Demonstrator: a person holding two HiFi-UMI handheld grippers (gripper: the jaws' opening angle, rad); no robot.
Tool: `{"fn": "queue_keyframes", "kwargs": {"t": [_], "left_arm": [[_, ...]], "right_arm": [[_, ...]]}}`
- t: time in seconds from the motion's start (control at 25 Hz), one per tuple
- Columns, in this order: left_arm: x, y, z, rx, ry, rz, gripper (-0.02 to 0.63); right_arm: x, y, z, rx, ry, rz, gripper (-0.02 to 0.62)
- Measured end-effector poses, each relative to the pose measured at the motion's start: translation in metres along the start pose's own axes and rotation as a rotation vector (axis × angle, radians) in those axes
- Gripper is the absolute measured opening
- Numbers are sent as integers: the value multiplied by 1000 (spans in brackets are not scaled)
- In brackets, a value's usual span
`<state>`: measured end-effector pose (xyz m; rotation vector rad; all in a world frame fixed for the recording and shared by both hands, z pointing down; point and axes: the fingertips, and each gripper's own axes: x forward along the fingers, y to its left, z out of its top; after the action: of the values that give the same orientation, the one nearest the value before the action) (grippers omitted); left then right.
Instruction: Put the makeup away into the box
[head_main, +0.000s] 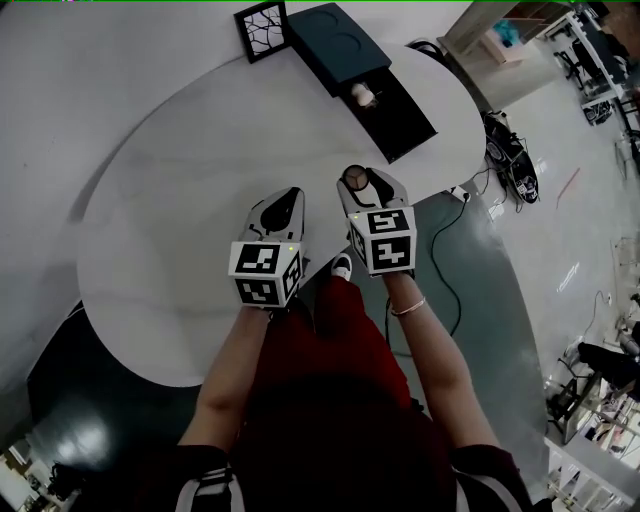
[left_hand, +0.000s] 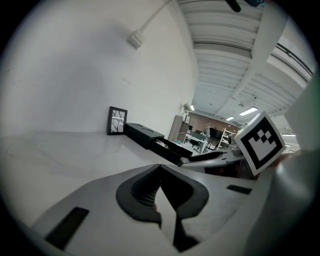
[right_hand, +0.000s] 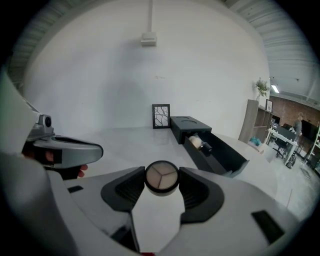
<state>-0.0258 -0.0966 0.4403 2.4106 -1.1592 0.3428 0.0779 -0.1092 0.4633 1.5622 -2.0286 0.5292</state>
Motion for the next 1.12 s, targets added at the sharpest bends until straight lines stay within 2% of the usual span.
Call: {"fn": "queue_keyframes", "kwargs": {"t": [0.68, 1.12], "left_arm": [[79, -45, 41, 22, -15, 51, 23], [109, -55, 54, 23, -26, 129, 23]], "right_arm": [[15, -103, 44, -18, -54, 42, 225], [47, -137, 55, -101, -36, 117, 225]]}}
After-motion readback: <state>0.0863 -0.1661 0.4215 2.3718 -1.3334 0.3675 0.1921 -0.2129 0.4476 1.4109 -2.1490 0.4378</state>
